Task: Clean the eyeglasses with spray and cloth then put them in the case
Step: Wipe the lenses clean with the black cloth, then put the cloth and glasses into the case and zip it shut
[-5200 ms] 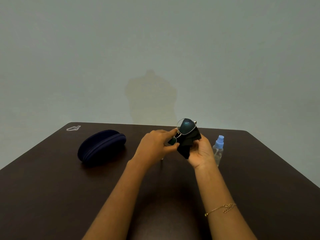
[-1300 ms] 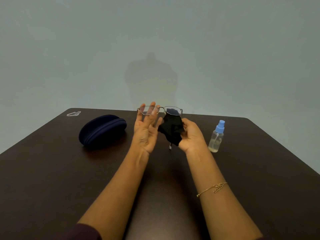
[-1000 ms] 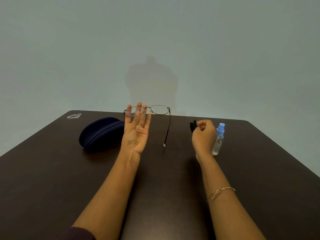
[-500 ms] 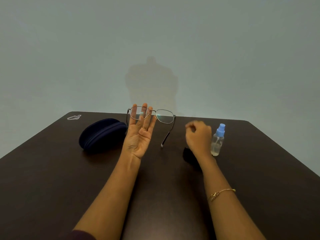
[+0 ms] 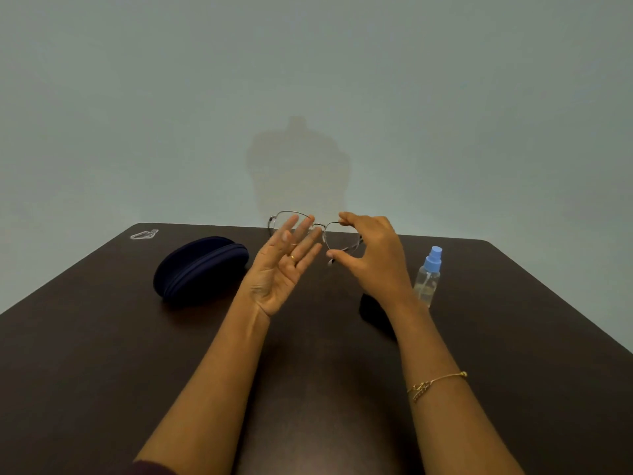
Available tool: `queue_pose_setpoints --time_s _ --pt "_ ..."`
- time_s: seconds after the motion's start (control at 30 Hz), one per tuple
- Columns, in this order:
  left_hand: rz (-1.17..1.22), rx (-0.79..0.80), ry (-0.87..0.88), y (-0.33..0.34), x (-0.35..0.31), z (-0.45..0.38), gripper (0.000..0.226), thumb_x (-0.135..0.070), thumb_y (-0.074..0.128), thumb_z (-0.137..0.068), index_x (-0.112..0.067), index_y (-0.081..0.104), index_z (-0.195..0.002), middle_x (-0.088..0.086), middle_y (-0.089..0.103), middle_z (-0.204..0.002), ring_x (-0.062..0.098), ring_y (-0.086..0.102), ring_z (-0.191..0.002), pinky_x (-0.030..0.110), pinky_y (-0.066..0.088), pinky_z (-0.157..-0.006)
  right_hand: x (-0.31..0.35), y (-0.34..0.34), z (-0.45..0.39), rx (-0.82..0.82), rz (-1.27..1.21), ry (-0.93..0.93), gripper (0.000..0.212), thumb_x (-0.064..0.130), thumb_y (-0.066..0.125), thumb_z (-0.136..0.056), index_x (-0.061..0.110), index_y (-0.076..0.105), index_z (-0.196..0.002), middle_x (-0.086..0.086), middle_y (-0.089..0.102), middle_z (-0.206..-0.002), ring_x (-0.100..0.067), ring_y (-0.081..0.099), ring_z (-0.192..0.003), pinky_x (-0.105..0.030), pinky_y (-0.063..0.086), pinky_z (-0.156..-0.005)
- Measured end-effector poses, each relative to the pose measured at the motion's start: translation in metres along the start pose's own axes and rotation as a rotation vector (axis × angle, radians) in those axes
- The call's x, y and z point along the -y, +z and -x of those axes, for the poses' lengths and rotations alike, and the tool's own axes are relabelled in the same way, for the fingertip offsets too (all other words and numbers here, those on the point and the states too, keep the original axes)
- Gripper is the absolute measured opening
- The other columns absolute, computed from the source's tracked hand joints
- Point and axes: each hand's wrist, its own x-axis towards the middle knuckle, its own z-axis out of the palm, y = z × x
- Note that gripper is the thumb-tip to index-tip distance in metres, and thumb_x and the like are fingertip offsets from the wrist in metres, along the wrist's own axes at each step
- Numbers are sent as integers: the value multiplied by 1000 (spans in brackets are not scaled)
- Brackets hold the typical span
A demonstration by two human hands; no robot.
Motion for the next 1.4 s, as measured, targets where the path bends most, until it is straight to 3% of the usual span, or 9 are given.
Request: queue_pose_setpoints --time_s 0.17,0.27,0.37,0.63,0.9,1.0,1.1,1.23,1.4 --pt "-238 -407 -342 -7 -8 2 95 -77 41 -68 9 56 -106 22 68 -100 33 68 -88 29 60 -60 -7 14 13 -105 169 -17 53 19 76 -70 11 58 -119 -6 67 -110 -25 56 -106 -31 35 -83" --pt "-391 -714 -266 -8 -4 -3 67 -59 42 -85 5 56 -99 17 65 -87 26 67 -74 23 56 -48 -9 23 23 -102 248 -42 51 14 79 -64 9 62 -111 -7 69 -102 -27 62 -98 -36 43 -77" --pt "-554 -860 -151 -11 2 -9 39 -39 58 -84 -1 60 -92 11 66 -80 18 65 -66 21 51 -49 -11 32 31 -50 297 -81 52 10 83 -59 9 64 -107 -7 70 -100 -28 64 -95 -36 47 -74" --pt "-807 -873 -131 -24 9 -11 7 -17 68 -79 -11 65 -78 5 64 -71 12 58 -59 21 44 -48 -18 45 40 130 415 -83 51 14 81 -62 15 62 -110 -6 66 -104 -28 60 -99 -37 47 -75" --pt "-884 -844 -185 -26 14 -9 15 -10 70 -76 -12 61 -64 7 64 -69 12 55 -55 22 45 -47 -30 49 39 328 328 0 32 21 61 -84 23 56 -116 3 59 -118 -18 43 -116 -34 34 -89" --pt "-928 -832 -173 -27 14 -7 12 -13 68 -77 -14 62 -67 4 63 -69 12 53 -55 22 43 -48 -26 41 32 276 261 111 32 34 58 -85 24 55 -115 3 58 -117 -18 44 -114 -35 35 -88" --pt "-1023 -815 -149 -28 17 -5 8 -21 66 -80 -15 64 -75 2 62 -70 13 56 -58 27 49 -57 -33 21 18 246 246 356 24 22 53 -89 14 57 -111 -6 60 -114 -24 51 -108 -38 44 -89" --pt "-1203 -834 -95 -28 18 -6 14 -29 58 -86 -17 65 -88 -1 61 -68 13 59 -62 28 50 -61 -48 0 12 498 302 587 29 3 48 -88 8 58 -114 -14 60 -120 -29 56 -109 -39 46 -95" --pt "-1395 -829 -67 -28 18 -3 25 -33 55 -88 -15 64 -102 3 67 -86 14 59 -70 27 47 -60 -50 5 23 669 321 635 34 2 53 -86 12 55 -119 -12 56 -124 -27 55 -110 -37 46 -97"
